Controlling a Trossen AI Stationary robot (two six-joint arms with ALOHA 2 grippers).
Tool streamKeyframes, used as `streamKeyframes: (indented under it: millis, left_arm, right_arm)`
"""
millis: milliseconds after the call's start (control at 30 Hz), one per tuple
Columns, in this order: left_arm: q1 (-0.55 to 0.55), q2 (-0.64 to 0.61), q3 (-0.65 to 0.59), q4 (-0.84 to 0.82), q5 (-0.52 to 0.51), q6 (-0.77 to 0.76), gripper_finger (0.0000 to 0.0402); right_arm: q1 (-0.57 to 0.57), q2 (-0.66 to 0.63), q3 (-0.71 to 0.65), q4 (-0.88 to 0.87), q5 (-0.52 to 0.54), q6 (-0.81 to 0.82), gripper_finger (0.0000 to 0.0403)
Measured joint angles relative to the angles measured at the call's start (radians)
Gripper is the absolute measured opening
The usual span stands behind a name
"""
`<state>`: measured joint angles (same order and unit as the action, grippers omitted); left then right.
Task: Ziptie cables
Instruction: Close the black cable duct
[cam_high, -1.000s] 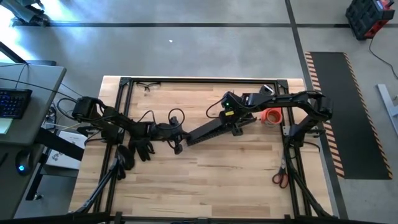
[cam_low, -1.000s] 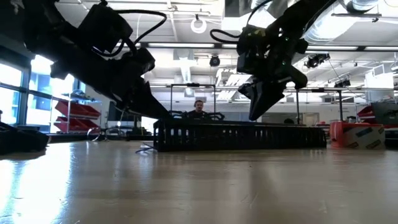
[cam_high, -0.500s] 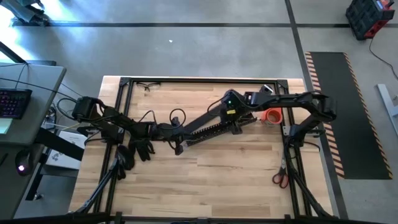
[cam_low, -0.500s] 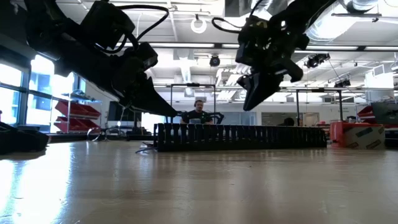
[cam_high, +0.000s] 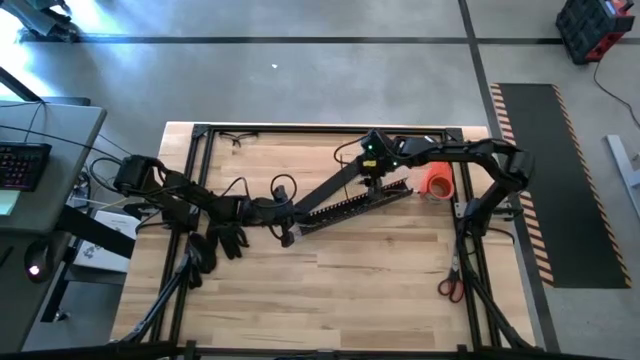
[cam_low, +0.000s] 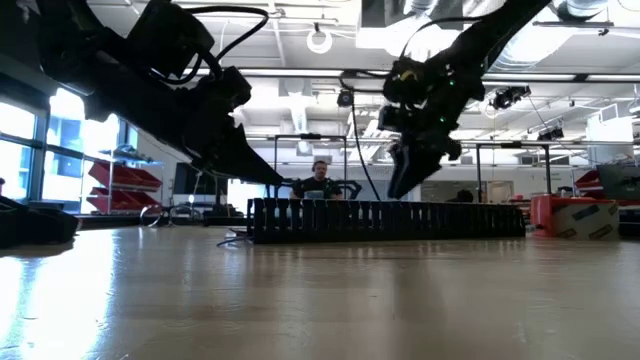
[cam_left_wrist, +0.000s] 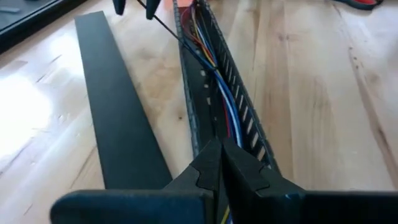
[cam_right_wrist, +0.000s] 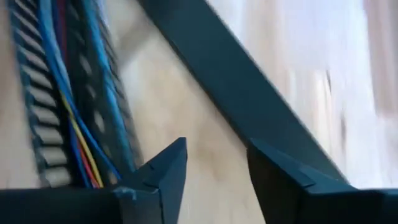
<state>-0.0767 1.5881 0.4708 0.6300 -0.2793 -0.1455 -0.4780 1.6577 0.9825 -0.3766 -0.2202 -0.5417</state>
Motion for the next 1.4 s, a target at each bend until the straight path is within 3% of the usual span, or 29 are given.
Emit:
streamKeyframes:
  millis: [133,367,600,733,833,933,1133,1400]
  left_arm:
    - [-0.021,-0.001,-0.001,0.003,-0.006,-0.007,0.0]
    - [-0.084,-0.008,0.0,0.018,-0.094,-0.011,0.0]
    - [-0.148,-0.077,0.0,0.006,-0.119,-0.062,0.0]
    - [-0.185,-0.143,0.0,-0.066,-0.182,-0.065,0.0]
    - [-0.199,-0.191,0.0,-0.146,-0.249,-0.097,0.0]
    - [-0.2,-0.219,0.0,-0.208,-0.283,-0.133,0.0]
    - [-0.167,-0.21,0.0,-0.242,-0.281,-0.13,0.0]
    - [-0.104,-0.21,0.0,-0.275,-0.15,-0.107,0.0]
  right_arm:
    - [-0.008,0.0,0.0,-0.09,0.134,-0.005,0.0164]
    - [0.086,0.032,0.0,-0.165,0.138,0.092,0.0165]
    - [0.274,0.082,0.0,-0.05,0.133,0.24,0.0165]
    - [0.339,0.075,0.006,0.048,0.125,0.225,0.0165]
    - [0.296,0.05,0.022,0.111,0.083,0.175,0.0166]
    - [0.196,0.054,0.034,0.146,-0.044,0.167,0.0175]
    - [0.066,0.156,0.033,0.323,-0.195,0.075,0.0228]
    - [0.062,0.262,0.032,0.416,-0.184,-0.082,0.0324]
